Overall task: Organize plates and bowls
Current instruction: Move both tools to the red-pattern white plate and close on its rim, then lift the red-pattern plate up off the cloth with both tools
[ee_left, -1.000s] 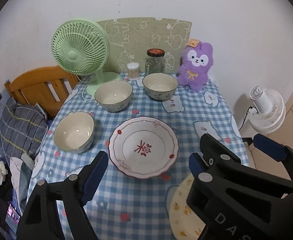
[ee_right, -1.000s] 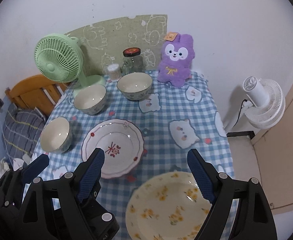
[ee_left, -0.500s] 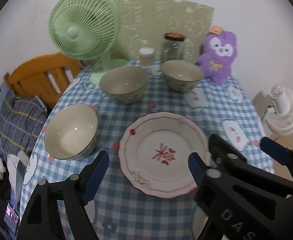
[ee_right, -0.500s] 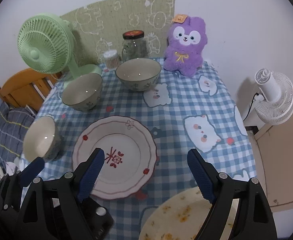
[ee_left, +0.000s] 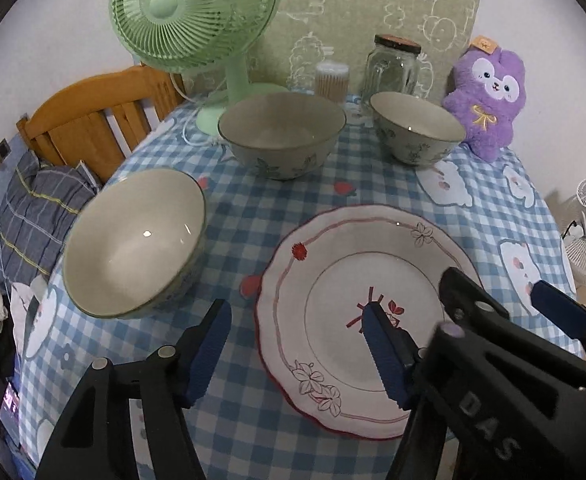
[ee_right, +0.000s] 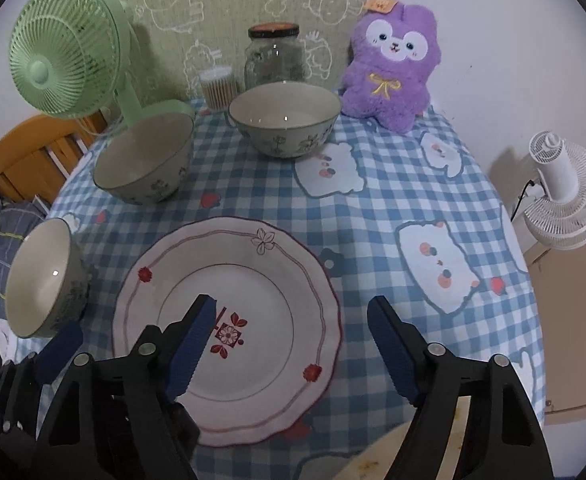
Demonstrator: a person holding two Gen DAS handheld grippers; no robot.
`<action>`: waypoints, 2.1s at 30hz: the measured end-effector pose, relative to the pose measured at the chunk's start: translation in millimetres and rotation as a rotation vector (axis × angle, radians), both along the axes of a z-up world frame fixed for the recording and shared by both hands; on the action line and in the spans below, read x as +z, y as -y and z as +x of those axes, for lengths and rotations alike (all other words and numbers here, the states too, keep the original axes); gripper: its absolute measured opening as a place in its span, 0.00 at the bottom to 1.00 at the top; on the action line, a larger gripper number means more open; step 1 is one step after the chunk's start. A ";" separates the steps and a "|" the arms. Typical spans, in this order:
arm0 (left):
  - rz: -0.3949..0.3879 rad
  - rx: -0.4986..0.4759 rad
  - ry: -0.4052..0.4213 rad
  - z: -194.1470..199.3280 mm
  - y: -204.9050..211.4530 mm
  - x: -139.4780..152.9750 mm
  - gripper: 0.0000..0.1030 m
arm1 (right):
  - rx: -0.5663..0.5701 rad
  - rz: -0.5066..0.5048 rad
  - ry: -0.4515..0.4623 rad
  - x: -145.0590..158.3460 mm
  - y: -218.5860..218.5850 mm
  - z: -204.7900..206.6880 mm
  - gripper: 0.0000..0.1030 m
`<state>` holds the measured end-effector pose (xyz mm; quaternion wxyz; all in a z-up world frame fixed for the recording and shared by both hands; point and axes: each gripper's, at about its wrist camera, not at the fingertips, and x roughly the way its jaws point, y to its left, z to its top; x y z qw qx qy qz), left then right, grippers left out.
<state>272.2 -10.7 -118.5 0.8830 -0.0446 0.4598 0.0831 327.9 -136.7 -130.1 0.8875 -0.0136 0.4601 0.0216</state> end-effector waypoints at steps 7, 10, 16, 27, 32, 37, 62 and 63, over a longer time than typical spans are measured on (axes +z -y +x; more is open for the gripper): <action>-0.002 0.045 -0.048 10.2 -4.3 -22.4 0.63 | -0.005 -0.007 -0.043 -19.7 -0.8 9.9 0.76; 0.003 0.054 -0.057 13.2 -7.2 -30.4 0.59 | 0.003 -0.028 -0.047 -25.7 -5.5 12.5 0.75; -0.006 0.059 -0.082 19.4 -10.4 -40.5 0.49 | 0.011 -0.043 -0.063 -34.3 -8.2 20.3 0.75; -0.036 0.067 -0.093 23.1 -11.3 -44.8 0.43 | 0.010 -0.058 -0.090 -45.8 -2.7 35.9 0.66; -0.046 0.072 -0.101 25.6 -12.9 -44.6 0.43 | 0.013 -0.062 -0.102 -48.7 -1.2 43.1 0.60; -0.044 0.069 -0.103 27.0 -12.9 -44.1 0.43 | 0.012 -0.063 -0.111 -52.4 0.4 46.1 0.58; 0.061 0.005 -0.184 9.6 -23.9 -44.1 0.43 | -0.006 0.006 -0.208 -51.3 -0.5 5.1 0.43; 0.064 -0.006 -0.182 8.0 -24.3 -44.2 0.43 | -0.004 0.004 -0.205 -51.5 -1.1 4.2 0.43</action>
